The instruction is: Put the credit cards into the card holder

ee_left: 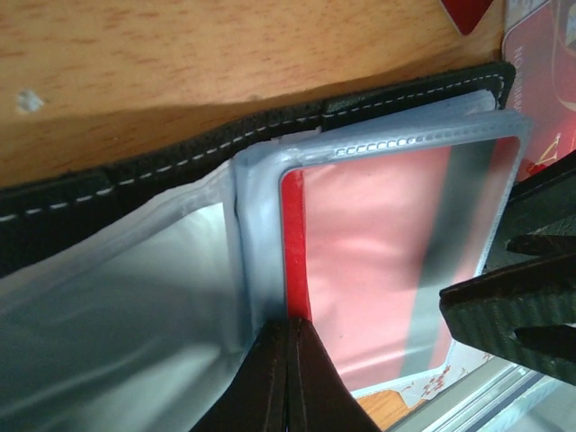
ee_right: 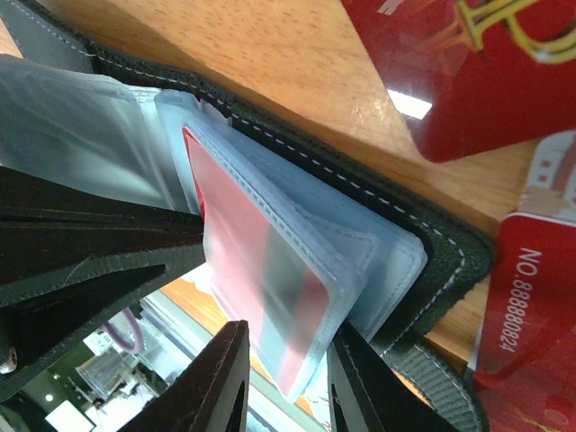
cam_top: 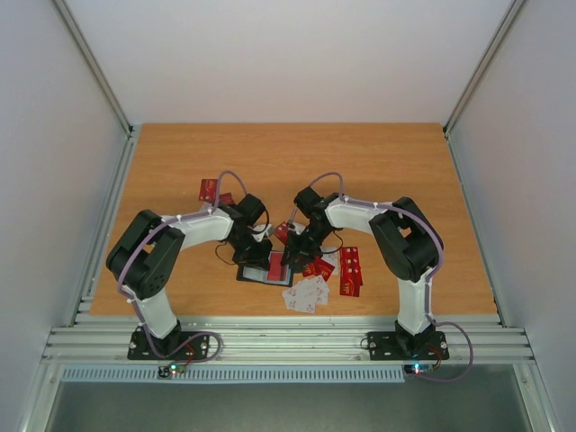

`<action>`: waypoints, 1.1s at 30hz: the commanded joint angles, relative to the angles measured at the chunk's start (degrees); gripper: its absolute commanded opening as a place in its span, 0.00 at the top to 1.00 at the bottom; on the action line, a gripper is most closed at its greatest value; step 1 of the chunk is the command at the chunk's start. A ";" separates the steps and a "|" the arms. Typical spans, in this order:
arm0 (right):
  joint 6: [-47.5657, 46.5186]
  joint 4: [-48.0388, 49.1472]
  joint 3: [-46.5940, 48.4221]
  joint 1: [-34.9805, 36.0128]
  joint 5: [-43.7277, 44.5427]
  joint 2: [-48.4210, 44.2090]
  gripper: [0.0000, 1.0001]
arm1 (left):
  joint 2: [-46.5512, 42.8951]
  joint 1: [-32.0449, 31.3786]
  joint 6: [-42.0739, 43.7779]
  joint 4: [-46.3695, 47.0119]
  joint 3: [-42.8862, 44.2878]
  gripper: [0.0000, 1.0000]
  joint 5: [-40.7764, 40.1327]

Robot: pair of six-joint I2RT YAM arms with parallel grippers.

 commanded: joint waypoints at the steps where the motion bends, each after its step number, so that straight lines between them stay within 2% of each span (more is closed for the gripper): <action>1: -1.52 -0.43 1.36 0.40 -1.70 0.59 0.75 | 1.04 -0.58 -1.06 2.15 1.06 0.98 -0.05; 21: -1.53 -3.05 5.40 1.70 -2.02 0.74 0.75 | -8.00 0.21 -3.27 -6.84 4.31 0.90 -6.05; 33: -1.58 -5.01 9.72 3.78 -2.15 2.50 0.75 | -15.29 4.78 -1.94 -12.17 4.42 0.87 -9.23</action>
